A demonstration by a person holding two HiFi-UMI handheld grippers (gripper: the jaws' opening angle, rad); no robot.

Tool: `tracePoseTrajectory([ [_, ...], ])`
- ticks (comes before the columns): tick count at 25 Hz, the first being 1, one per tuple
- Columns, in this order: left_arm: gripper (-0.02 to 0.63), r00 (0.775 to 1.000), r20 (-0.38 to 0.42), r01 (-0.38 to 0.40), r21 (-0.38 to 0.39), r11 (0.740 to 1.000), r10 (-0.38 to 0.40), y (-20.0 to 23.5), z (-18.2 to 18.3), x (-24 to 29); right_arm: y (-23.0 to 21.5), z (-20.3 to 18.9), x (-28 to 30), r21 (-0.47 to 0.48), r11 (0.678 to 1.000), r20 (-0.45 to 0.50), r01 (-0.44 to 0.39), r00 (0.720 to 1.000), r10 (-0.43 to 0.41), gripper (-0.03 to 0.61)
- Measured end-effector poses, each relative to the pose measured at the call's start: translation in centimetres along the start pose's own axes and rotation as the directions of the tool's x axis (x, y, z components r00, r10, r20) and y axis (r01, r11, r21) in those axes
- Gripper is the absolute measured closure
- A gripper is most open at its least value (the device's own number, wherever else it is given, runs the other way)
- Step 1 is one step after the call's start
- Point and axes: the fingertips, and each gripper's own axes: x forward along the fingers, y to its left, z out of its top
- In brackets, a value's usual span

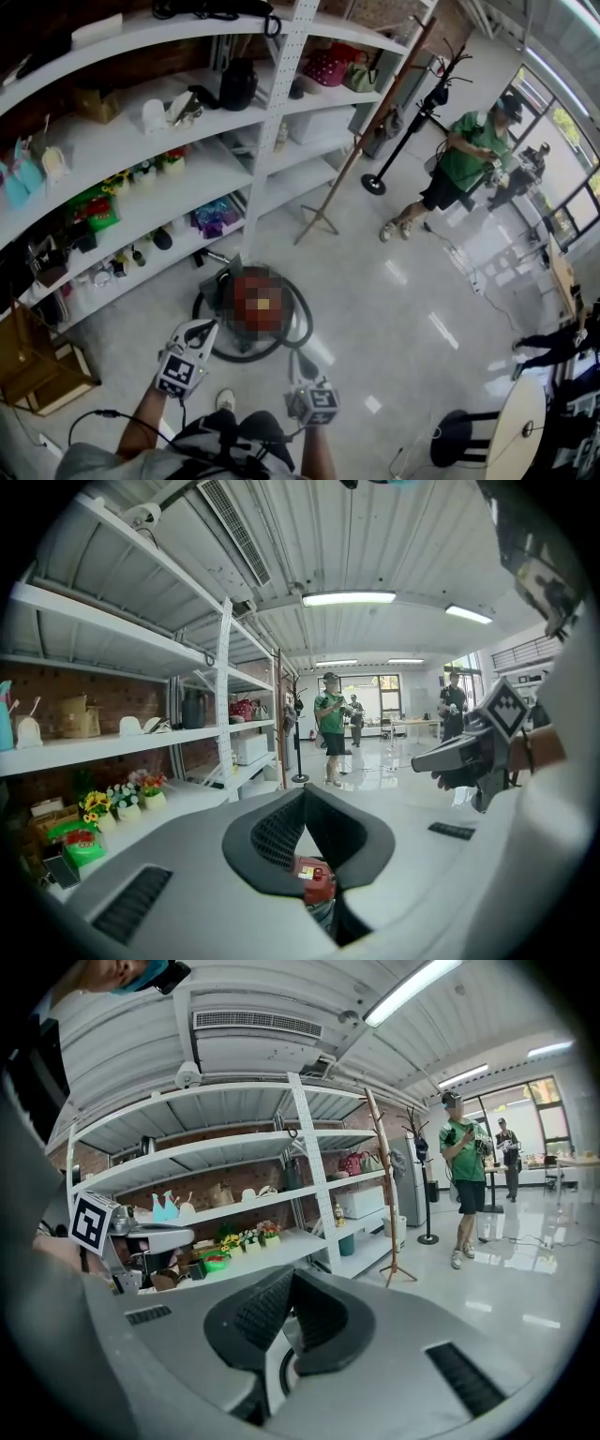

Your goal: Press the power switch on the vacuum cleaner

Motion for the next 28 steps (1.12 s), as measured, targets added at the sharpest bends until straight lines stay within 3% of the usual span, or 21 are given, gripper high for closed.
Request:
tracePoseTrajectory([
  [11,0.607,0.998,-0.065,0.023,-0.007,1.0,-0.023,1.6,-2.2,3.1,-1.1,-1.0,3.9,-0.002,1.0,-0.066,-0.02,0.998,0.02,0.566],
  [17,0.607,0.997,-0.072,-0.001,-0.041,0.999,-0.002,2.0,-4.0,5.8,-2.5,-3.1,6.5,0.001,0.999,-0.107,-0.048,0.993,0.048,0.566],
  [28,0.607,0.988,-0.151,0.009,-0.026,1.0,-0.013,1.4,-8.7,8.9,-6.4,-7.3,9.9,0.022,0.998,-0.172,-0.055,0.983,0.058,0.566],
])
